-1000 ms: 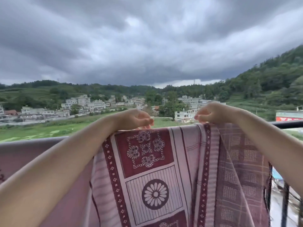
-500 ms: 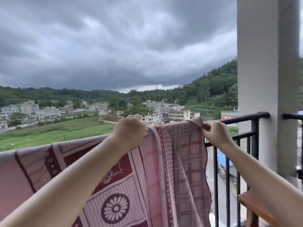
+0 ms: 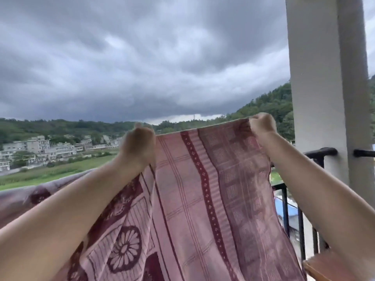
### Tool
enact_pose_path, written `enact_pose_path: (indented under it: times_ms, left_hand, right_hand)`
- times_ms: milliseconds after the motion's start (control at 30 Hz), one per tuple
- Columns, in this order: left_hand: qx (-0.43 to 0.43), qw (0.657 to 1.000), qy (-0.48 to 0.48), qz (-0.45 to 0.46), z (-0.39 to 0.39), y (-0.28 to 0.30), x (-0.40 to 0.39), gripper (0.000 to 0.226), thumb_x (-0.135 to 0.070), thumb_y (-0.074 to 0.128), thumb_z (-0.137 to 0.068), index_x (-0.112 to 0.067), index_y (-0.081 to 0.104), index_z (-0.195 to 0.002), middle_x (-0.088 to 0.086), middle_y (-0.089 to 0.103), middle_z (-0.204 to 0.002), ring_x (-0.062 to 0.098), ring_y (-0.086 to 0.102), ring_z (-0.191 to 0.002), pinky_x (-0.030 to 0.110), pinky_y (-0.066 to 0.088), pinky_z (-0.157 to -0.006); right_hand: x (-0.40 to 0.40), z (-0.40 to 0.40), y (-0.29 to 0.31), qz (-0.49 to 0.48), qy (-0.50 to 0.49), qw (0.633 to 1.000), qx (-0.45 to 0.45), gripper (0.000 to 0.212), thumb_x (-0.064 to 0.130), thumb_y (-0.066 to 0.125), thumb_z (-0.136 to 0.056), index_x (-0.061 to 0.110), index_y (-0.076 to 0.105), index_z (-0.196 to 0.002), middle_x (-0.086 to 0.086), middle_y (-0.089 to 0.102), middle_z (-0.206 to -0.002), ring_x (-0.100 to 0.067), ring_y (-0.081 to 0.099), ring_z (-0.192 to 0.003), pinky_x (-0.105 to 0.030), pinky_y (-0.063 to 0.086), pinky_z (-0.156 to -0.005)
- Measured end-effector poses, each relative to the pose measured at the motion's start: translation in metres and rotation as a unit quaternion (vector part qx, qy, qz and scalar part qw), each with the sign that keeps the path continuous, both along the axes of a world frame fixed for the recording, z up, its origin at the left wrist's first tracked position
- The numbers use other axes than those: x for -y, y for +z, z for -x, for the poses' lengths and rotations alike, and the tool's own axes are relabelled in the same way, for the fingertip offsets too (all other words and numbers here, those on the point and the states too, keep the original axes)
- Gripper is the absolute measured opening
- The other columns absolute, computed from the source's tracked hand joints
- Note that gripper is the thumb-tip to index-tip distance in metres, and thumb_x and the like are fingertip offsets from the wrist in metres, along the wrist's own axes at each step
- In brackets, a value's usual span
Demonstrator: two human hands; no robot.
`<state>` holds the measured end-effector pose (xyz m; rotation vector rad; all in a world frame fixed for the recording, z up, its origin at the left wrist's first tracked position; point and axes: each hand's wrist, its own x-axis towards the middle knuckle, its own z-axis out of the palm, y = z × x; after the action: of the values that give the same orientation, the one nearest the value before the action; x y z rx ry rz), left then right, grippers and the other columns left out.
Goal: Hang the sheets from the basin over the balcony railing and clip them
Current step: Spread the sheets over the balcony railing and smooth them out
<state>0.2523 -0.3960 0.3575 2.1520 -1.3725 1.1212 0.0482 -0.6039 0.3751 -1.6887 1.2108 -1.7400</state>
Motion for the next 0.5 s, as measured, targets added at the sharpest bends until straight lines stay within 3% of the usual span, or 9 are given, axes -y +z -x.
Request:
enact_pose_path:
  times_ms: [67, 133, 200, 233, 267, 333, 400, 433, 500]
  left_hand:
    - [-0.023, 0.999, 0.031, 0.021, -0.011, 0.025, 0.018, 0.030, 0.006, 0.038, -0.086, 0.012, 0.046, -0.114, 0.031, 0.049, -0.116, 0.044, 0.057, -0.099, 0.043, 0.049, -0.080]
    - [-0.045, 0.998, 0.042, -0.021, -0.019, 0.029, 0.033, 0.028, 0.001, 0.039, -0.087, 0.010, 0.052, -0.111, 0.027, 0.055, -0.113, 0.039, 0.058, -0.101, 0.041, 0.049, -0.085]
    - [-0.070, 0.980, 0.034, -0.182, -0.024, 0.009, 0.043, 0.025, -0.008, 0.046, -0.089, 0.006, 0.059, -0.105, 0.020, 0.063, -0.103, 0.029, 0.061, -0.092, 0.033, 0.050, -0.081]
    - [-0.108, 0.951, 0.023, -0.288, -0.026, -0.005, 0.044, 0.026, -0.010, 0.048, -0.088, 0.005, 0.060, -0.104, 0.019, 0.064, -0.100, 0.027, 0.061, -0.087, 0.032, 0.051, -0.075]
    - [-0.159, 0.910, 0.019, -0.382, -0.026, -0.014, 0.044, 0.028, -0.010, 0.047, -0.088, 0.007, 0.059, -0.106, 0.019, 0.063, -0.102, 0.025, 0.060, -0.082, 0.031, 0.050, -0.069]
    - [-0.228, 0.854, -0.003, -0.468, -0.026, -0.020, 0.037, 0.029, -0.009, 0.045, -0.088, 0.007, 0.058, -0.108, 0.018, 0.061, -0.111, 0.019, 0.053, -0.078, 0.025, 0.043, -0.060]
    - [-0.232, 0.877, -0.028, -0.421, -0.025, -0.019, 0.031, 0.026, -0.008, 0.045, -0.088, 0.008, 0.060, -0.102, 0.021, 0.061, -0.114, 0.015, 0.046, -0.082, 0.026, 0.040, -0.067]
    - [-0.235, 0.890, -0.035, -0.390, -0.023, -0.018, 0.029, 0.026, -0.007, 0.043, -0.088, 0.008, 0.061, -0.100, 0.023, 0.061, -0.108, 0.016, 0.046, -0.081, 0.027, 0.038, -0.070]
    - [-0.240, 0.920, -0.030, -0.309, -0.023, -0.018, 0.024, 0.027, -0.005, 0.040, -0.090, 0.010, 0.060, -0.098, 0.024, 0.060, -0.098, 0.022, 0.049, -0.078, 0.029, 0.039, -0.068]
  right_hand:
    - [0.000, -0.014, 0.012, 0.048, 0.022, 0.992, -0.112, 0.029, 0.011, 0.046, -0.086, -0.007, 0.057, -0.106, -0.014, 0.056, -0.091, -0.023, 0.053, -0.083, -0.029, 0.043, -0.062]
    - [0.003, -0.028, 0.007, 0.021, 0.026, 0.954, -0.297, 0.031, 0.013, 0.048, -0.085, -0.009, 0.056, -0.105, -0.021, 0.061, -0.098, -0.031, 0.059, -0.088, -0.030, 0.044, -0.064]
    - [0.004, -0.037, -0.010, -0.053, 0.005, 0.868, -0.493, 0.028, 0.016, 0.049, -0.085, -0.002, 0.058, -0.103, -0.017, 0.062, -0.109, -0.029, 0.061, -0.087, -0.027, 0.047, -0.068]
    - [0.004, -0.039, -0.021, -0.081, 0.008, 0.829, -0.554, 0.027, 0.021, 0.051, -0.085, 0.002, 0.058, -0.103, -0.014, 0.062, -0.109, -0.026, 0.061, -0.082, -0.024, 0.048, -0.066]
    - [0.003, -0.041, -0.029, -0.076, 0.024, 0.813, -0.577, 0.030, 0.027, 0.052, -0.085, 0.003, 0.059, -0.102, -0.013, 0.062, -0.109, -0.025, 0.060, -0.083, -0.022, 0.046, -0.067]
    - [-0.004, -0.043, -0.039, 0.021, 0.071, 0.851, -0.520, 0.031, 0.029, 0.050, -0.087, 0.001, 0.062, -0.084, -0.017, 0.064, -0.087, -0.027, 0.061, -0.078, -0.024, 0.043, -0.063]
    - [-0.028, -0.045, -0.046, 0.142, 0.139, 0.888, -0.414, 0.033, 0.025, 0.048, -0.089, 0.001, 0.057, -0.068, -0.013, 0.060, -0.066, -0.027, 0.058, -0.061, -0.029, 0.047, -0.057]
    - [-0.048, -0.046, -0.049, 0.192, 0.180, 0.879, -0.398, 0.032, 0.025, 0.048, -0.090, 0.003, 0.060, -0.070, -0.011, 0.063, -0.065, -0.026, 0.059, -0.059, -0.032, 0.051, -0.058]
    - [-0.091, -0.056, -0.062, 0.248, 0.267, 0.822, -0.437, 0.035, 0.029, 0.044, -0.092, 0.015, 0.054, -0.061, -0.002, 0.056, -0.057, -0.018, 0.052, -0.051, -0.027, 0.047, -0.052]
